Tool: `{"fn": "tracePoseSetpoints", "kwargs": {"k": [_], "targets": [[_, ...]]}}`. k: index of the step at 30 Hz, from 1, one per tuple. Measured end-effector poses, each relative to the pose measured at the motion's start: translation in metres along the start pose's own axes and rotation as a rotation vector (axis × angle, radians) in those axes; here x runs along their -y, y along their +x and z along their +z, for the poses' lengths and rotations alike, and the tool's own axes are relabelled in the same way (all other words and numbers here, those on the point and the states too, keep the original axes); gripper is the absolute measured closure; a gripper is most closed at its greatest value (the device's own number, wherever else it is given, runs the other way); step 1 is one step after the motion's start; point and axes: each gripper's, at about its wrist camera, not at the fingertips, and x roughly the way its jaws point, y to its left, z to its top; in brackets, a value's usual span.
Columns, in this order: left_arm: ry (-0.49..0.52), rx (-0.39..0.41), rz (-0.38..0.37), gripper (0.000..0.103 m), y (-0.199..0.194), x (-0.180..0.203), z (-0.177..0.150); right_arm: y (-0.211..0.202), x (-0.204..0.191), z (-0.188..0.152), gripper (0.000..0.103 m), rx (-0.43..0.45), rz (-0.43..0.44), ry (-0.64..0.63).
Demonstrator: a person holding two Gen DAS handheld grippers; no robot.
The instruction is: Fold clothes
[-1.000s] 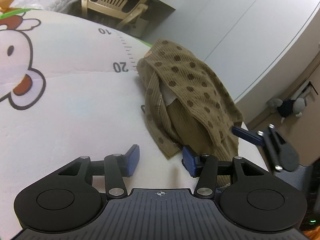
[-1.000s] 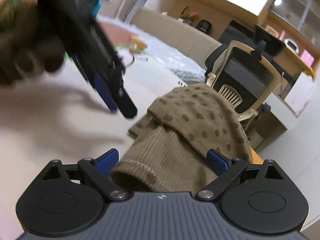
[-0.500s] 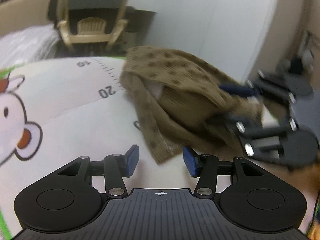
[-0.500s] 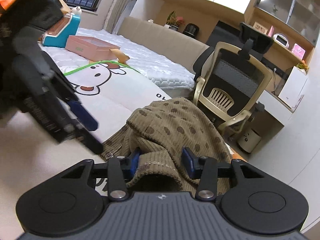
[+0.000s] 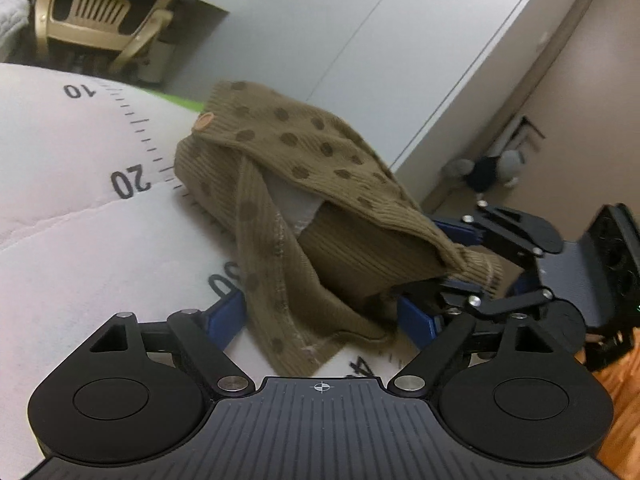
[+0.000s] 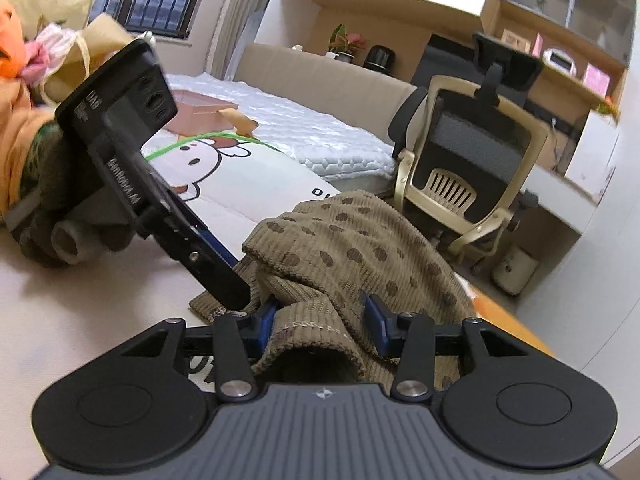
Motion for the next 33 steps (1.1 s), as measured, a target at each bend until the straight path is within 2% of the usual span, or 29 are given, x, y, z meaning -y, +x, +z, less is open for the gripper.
{"fn": "tracePoseSetpoints", "kwargs": {"k": [2, 4, 7, 8, 10, 12, 15, 21, 26, 29, 31, 32, 33], "targets": [[0.006, -0.006, 0.028, 0.031, 0.0, 0.004, -0.002, -0.001, 0.001, -0.001, 0.059, 0.001, 0.003, 0.009], [0.032, -0.017, 0.074, 0.055, -0.002, 0.014, -0.007, -0.002, 0.003, -0.002, 0.059, 0.001, 0.004, 0.015], [0.032, -0.033, 0.093, 0.076, -0.004, 0.025, -0.017, -0.002, 0.006, -0.003, 0.058, 0.0, 0.005, 0.028], [0.025, -0.04, 0.092, 0.079, -0.005, 0.028, -0.021, -0.002, 0.006, -0.003, 0.058, 0.0, 0.004, 0.031], [0.019, -0.055, 0.112, 0.094, -0.006, 0.034, -0.027, -0.002, 0.004, -0.001, 0.058, 0.002, 0.003, 0.026], [-0.01, -0.064, 0.138, 0.097, -0.011, 0.036, -0.03, 0.0, -0.002, 0.001, 0.058, 0.003, 0.008, 0.013], [-0.061, -0.063, 0.166, 0.097, -0.022, 0.036, -0.032, 0.007, -0.012, 0.008, 0.058, 0.011, 0.031, -0.011], [-0.078, -0.028, 0.228, 0.097, -0.044, 0.029, -0.036, 0.033, -0.036, 0.021, 0.058, 0.008, 0.085, -0.019], [-0.082, -0.01, 0.286, 0.094, -0.059, 0.03, -0.04, 0.048, -0.052, 0.022, 0.058, -0.007, 0.075, -0.07], [-0.112, 0.015, 0.328, 0.087, -0.062, 0.024, -0.035, 0.041, -0.044, 0.023, 0.058, 0.005, 0.045, -0.051], [-0.123, 0.03, 0.343, 0.072, -0.062, 0.02, -0.031, 0.036, -0.037, 0.024, 0.058, 0.018, 0.024, -0.031], [-0.105, 0.032, 0.338, 0.067, -0.057, 0.018, -0.028, 0.034, -0.033, 0.024, 0.058, 0.023, 0.015, -0.021], [-0.086, 0.033, 0.333, 0.058, -0.053, 0.016, -0.025, 0.032, -0.03, 0.023, 0.058, 0.027, 0.012, -0.011]]}}
